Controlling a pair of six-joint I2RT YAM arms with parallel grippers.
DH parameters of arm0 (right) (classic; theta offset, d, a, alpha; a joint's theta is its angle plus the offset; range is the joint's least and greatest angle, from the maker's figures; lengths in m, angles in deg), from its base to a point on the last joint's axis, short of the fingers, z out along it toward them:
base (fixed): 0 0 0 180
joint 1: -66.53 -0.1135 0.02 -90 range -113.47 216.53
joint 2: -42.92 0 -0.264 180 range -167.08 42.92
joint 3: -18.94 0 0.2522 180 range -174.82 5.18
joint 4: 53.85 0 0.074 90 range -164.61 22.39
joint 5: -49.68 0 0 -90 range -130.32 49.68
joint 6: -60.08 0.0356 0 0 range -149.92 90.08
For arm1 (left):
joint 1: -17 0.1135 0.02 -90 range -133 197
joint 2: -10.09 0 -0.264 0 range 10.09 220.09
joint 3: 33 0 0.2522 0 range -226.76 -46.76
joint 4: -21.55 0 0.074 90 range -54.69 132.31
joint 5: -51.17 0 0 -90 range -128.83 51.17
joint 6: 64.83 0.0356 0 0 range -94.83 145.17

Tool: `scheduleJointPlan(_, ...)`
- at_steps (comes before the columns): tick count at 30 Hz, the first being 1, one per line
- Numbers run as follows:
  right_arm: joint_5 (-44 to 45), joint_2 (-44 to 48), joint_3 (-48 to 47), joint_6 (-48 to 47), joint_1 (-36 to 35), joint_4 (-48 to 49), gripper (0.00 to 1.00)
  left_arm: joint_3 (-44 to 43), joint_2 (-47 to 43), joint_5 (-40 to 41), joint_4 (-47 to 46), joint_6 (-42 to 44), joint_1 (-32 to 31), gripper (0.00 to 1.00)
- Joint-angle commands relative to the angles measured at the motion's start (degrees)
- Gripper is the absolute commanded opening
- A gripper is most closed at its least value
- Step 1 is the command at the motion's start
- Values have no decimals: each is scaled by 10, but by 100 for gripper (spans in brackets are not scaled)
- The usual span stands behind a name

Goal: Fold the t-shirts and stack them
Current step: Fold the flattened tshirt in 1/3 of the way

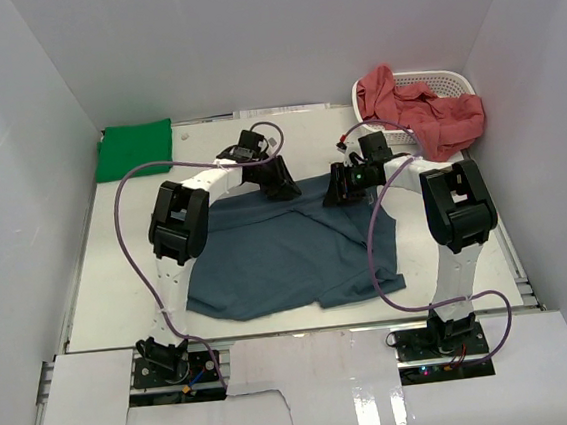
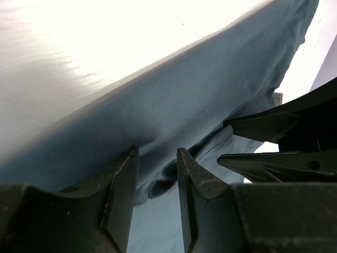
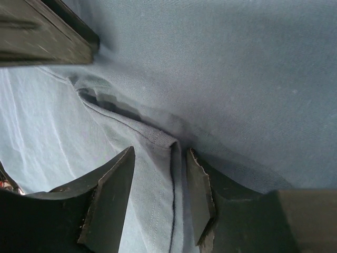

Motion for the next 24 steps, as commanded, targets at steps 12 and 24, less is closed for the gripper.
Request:
scheduleJointPlan(12, -5, 21, -12, 5, -11, -9, 34, -8, 8, -9, -5, 9, -25, 45)
scheduleJointPlan(24, -11, 47, -16, 5, -24, -21, 31, -10, 11, -6, 1, 14, -32, 45)
